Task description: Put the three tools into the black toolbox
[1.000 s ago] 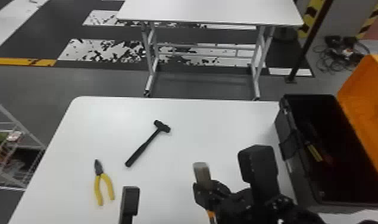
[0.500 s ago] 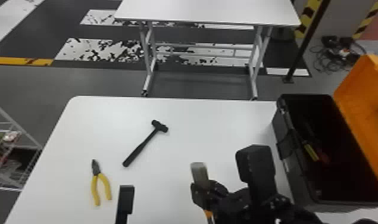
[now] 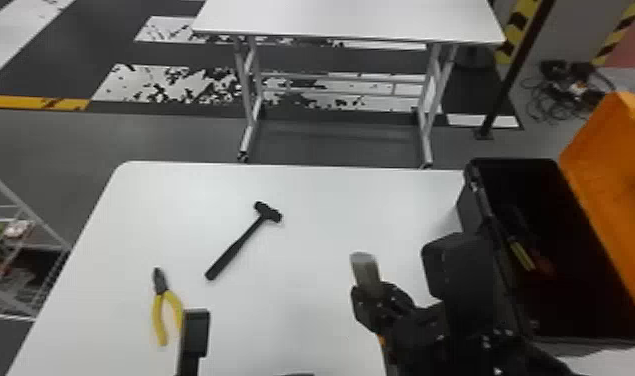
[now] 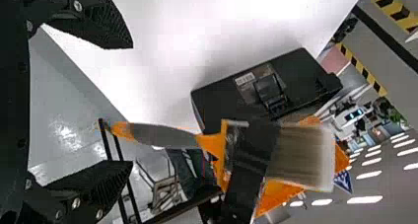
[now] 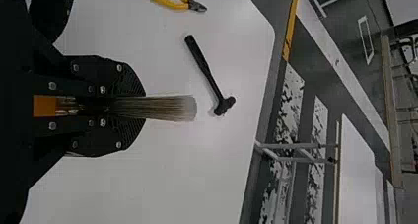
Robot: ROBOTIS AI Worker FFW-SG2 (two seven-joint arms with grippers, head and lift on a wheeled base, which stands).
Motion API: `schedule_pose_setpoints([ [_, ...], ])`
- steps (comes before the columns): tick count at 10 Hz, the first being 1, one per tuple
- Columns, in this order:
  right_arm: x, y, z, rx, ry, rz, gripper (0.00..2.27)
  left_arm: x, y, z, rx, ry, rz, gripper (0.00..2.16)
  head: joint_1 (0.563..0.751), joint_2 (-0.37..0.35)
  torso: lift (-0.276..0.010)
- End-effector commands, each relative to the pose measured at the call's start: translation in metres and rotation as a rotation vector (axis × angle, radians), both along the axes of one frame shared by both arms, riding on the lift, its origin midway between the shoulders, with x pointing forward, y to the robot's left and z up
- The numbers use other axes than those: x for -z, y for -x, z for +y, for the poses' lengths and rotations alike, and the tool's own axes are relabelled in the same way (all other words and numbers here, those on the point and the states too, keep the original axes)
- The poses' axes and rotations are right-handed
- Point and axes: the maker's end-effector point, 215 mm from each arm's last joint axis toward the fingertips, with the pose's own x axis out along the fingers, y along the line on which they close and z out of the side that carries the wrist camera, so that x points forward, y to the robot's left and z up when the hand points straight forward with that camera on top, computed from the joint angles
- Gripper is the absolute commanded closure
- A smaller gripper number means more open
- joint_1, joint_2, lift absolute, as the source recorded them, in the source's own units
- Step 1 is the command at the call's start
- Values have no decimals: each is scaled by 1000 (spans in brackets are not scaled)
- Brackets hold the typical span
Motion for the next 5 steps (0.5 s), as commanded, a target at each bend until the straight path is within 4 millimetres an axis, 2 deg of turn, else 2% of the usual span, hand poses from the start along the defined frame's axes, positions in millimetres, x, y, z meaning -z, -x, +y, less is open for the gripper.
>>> schedule_pose_setpoints([
  [1,-25,-11,-35,49,65,-84,2243,6,-7,17,-42,-29,-10,19,695,-15,-51],
  [2,-39,-18,-61,92,109,-128,2243,13,-12,29,-71,-60,-11,19,695,-52,-51],
  [3,-47,-21,-78,113,137,-156,2243,20,-18,42,-100,-88,-18,19,695,-85,-51],
  [5,-84,-35,-97,160,125,-259,2243,36,-25,65,-151,-123,-24,19,695,-101,-51],
])
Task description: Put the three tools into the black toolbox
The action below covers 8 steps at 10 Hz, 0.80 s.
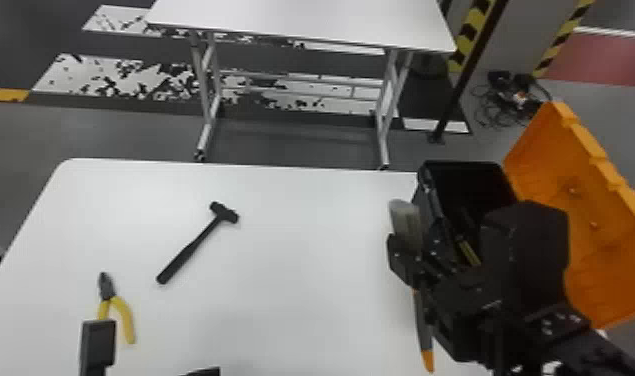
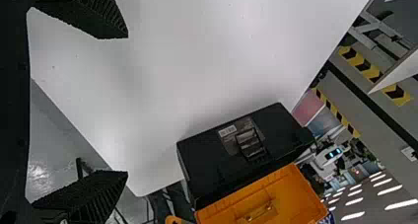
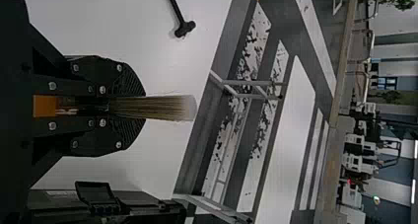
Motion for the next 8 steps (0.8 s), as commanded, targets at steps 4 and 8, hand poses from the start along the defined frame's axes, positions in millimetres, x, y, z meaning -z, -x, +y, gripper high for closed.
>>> schedule_pose_setpoints([
  [4,-46,-48,-93,120,48,-173,2243,12,4,29,-49,-31,-12,29,695,-138,-51],
  [8,-22,-82,-148,159,42,-244,2243,7,15,26,-12,-60,-12,29,695,-258,-51],
])
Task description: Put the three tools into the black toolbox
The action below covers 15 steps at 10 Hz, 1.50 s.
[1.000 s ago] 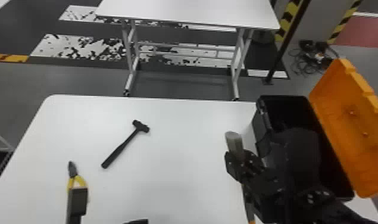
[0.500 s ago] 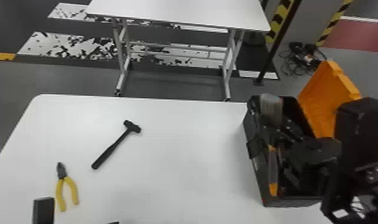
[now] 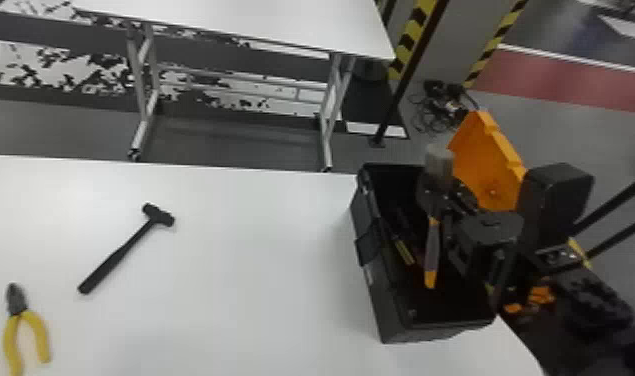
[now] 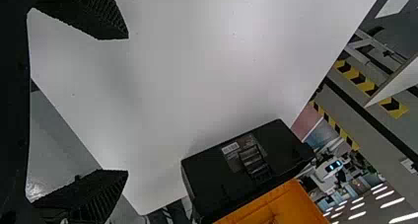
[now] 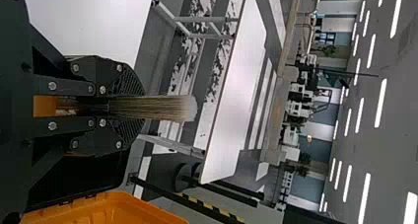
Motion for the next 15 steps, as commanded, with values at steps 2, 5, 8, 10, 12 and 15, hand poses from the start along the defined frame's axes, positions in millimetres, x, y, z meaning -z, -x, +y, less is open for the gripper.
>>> schedule_pose_setpoints([
  [2,18,-20,-24,15,-1,-36,2243,-3,6,-1,6,-10,0,29,695,-304,-51],
  [5,45,-31,-59,42,22,-43,2246,-6,6,-5,6,-12,-7,29,695,-346,-51],
  [8,88,-24,-97,113,-8,43,2010,-11,2,-4,3,-16,-17,29,695,-350,-51],
  [10,95,-22,-94,105,-39,61,-2,-13,0,-4,1,-23,-27,29,695,-350,-51],
  [12,102,-6,-52,42,-156,146,39,-13,-2,4,-11,-35,-34,33,695,-350,-51],
  [15,90,18,39,-72,-254,179,66,-9,-9,20,-50,-88,-39,53,695,-314,-51],
])
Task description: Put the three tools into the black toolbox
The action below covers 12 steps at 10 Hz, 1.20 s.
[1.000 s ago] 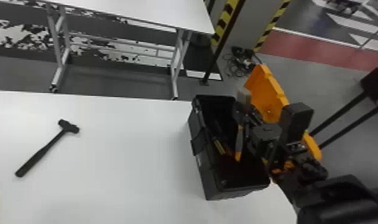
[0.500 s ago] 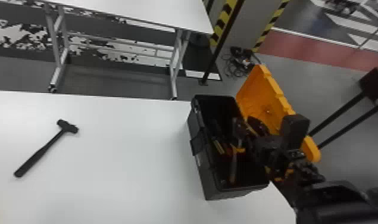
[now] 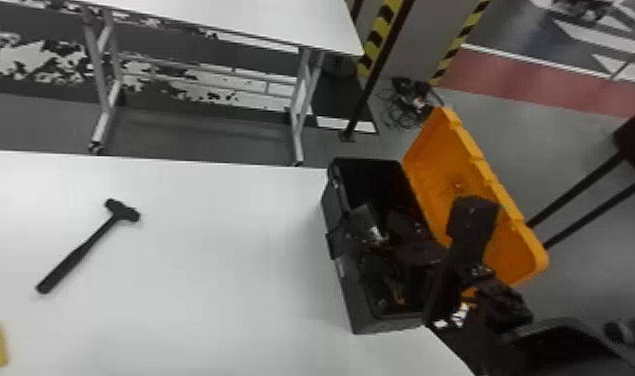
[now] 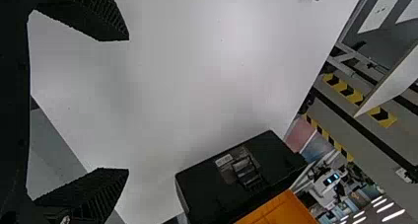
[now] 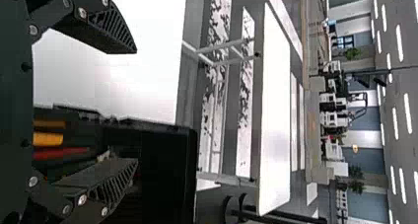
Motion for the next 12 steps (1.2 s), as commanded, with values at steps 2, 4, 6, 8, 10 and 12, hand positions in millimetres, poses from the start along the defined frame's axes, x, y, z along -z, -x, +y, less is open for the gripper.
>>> schedule_pose_setpoints([
  [2,2,16,57,-49,-95,9,93,4,-7,23,-49,-40,6,53,695,-175,-51],
  [4,2,23,78,-70,-130,0,93,7,-11,55,-116,-51,34,53,695,-73,-51],
  [6,0,27,84,-79,-143,-10,93,8,-11,99,-210,-47,93,66,695,44,-51],
  [8,2,32,95,-111,-154,-4,93,8,-11,127,-288,-30,155,73,695,131,-51],
  [10,3,34,98,-120,-150,-1,90,8,-8,136,-333,-27,234,73,695,217,-51],
  [12,4,36,98,-127,-149,0,90,10,0,142,-348,-96,303,70,695,241,-51],
])
